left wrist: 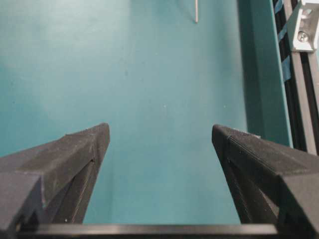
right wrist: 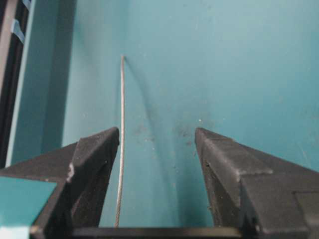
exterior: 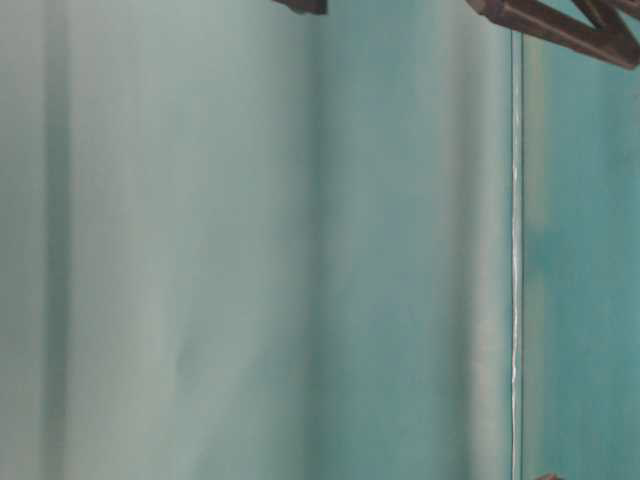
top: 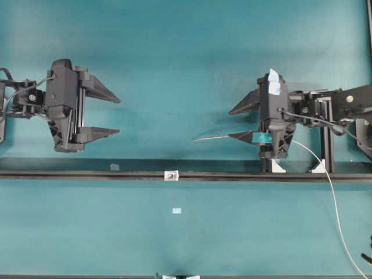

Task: Insert the wire through the hole in the metal fitting marked with a red label. (retake)
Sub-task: 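Close the right gripper on the grey wire near its free end, then lift the wire with the right gripper and swing it toward the rail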

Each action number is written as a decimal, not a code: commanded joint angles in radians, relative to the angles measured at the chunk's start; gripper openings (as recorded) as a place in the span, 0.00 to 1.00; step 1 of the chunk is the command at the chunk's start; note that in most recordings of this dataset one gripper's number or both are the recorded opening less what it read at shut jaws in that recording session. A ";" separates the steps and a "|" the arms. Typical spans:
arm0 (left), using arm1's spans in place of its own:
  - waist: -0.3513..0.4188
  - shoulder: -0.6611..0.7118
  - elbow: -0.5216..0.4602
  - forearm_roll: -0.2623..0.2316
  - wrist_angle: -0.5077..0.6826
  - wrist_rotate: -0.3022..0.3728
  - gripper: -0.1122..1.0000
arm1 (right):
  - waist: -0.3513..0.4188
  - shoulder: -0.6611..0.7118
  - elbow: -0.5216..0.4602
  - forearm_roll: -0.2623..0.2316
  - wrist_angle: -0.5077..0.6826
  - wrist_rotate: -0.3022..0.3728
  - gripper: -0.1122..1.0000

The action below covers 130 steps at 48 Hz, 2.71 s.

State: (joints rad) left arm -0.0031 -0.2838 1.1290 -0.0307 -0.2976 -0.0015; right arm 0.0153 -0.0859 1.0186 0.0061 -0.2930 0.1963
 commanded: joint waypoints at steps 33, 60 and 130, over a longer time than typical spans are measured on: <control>0.000 0.005 -0.020 -0.003 -0.026 -0.002 0.56 | 0.008 0.117 -0.072 -0.005 -0.075 0.000 0.71; 0.000 0.005 -0.017 -0.002 -0.025 -0.002 0.55 | 0.008 0.170 -0.115 -0.005 -0.078 -0.003 0.71; -0.002 -0.002 -0.021 -0.003 -0.025 -0.005 0.51 | 0.005 0.055 -0.129 -0.005 -0.041 -0.002 0.12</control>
State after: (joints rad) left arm -0.0031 -0.2730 1.1290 -0.0322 -0.3145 -0.0046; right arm 0.0230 0.0337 0.9127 0.0015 -0.3513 0.1948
